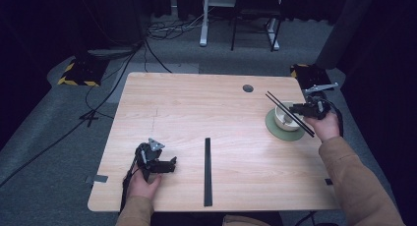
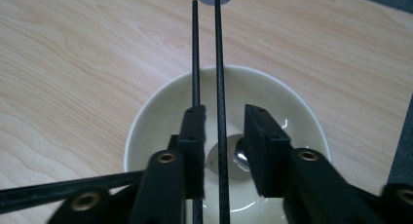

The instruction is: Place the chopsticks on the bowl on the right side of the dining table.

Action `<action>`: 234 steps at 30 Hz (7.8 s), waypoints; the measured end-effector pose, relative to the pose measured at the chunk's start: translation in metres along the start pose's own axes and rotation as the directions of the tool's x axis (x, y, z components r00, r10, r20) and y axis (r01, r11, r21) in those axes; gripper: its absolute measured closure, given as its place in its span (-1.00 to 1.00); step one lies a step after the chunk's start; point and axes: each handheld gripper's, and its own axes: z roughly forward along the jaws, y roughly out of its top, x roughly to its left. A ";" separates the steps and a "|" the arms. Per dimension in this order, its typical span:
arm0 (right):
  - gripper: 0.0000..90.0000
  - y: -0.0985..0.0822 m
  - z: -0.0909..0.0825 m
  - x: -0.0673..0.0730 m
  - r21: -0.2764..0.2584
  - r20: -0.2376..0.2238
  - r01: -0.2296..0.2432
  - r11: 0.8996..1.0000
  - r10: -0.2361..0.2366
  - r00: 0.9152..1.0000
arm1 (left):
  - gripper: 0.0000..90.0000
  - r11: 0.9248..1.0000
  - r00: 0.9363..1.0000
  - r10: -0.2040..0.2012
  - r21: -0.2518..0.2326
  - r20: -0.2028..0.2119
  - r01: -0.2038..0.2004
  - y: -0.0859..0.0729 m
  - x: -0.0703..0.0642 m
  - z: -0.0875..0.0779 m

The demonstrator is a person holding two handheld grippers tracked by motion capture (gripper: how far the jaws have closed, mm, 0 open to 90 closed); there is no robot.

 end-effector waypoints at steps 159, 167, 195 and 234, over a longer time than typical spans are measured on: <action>0.02 -0.069 -0.029 -0.047 -0.026 0.251 -0.105 0.994 0.108 0.962 | -0.89 1.000 1.000 -0.006 0.005 -0.006 0.006 0.000 -0.001 0.000; 0.02 -0.066 -0.045 -0.049 -0.080 0.270 -0.097 0.992 0.115 0.956 | -0.89 1.000 1.000 -0.005 0.006 -0.006 0.005 0.000 -0.001 0.000; 0.06 -0.072 -0.036 -0.067 -0.091 0.347 -0.226 0.970 0.244 0.906 | -0.89 1.000 1.000 -0.006 0.002 -0.005 0.006 0.000 -0.001 0.000; -0.05 -0.041 -0.101 0.014 -0.249 0.059 -0.051 0.967 0.068 0.996 | -0.89 1.000 1.000 -0.005 0.006 -0.006 0.005 0.000 -0.001 0.000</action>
